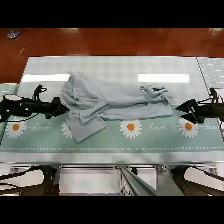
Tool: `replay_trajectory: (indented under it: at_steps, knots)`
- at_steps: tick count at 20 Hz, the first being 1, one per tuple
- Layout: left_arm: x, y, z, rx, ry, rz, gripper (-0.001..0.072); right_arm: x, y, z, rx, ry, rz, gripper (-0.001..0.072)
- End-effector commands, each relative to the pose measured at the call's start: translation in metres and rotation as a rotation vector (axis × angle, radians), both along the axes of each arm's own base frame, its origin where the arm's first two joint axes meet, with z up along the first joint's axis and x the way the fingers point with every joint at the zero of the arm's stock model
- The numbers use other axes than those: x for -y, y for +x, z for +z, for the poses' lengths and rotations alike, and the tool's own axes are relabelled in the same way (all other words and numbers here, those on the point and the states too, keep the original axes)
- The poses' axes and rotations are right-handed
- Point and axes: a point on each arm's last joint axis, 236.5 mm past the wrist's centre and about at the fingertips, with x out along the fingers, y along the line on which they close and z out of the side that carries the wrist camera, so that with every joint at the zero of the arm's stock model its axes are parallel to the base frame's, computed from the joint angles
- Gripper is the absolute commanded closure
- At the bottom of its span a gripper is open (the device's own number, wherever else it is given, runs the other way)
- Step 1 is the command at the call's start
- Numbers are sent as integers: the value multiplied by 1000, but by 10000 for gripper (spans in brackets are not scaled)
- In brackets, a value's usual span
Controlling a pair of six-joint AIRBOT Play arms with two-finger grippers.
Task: Fold the shirts.
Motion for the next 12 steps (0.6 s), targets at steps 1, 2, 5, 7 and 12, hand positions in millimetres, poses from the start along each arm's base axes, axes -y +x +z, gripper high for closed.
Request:
replay_trajectory:
  at_steps: [1, 2, 5, 7, 12]
  knots:
    - [7, 0, 11, 19, -26, -48, 686, -7, 1, -13, -48, 9, -11, 95]
    - [7, 0, 11, 20, -26, -49, 686, -11, 2, -17, -51, 16, -5, 96]
    - [9, 0, 11, 21, -27, -50, 686, -31, 15, -24, -45, 32, 20, 96]
    - [9, 0, 12, 21, -30, -48, 686, -46, 31, -25, -34, 45, 50, 96]
    - [17, 21, 40, 77, -137, 43, 686, -75, 51, -24, -61, 31, 149, 682]
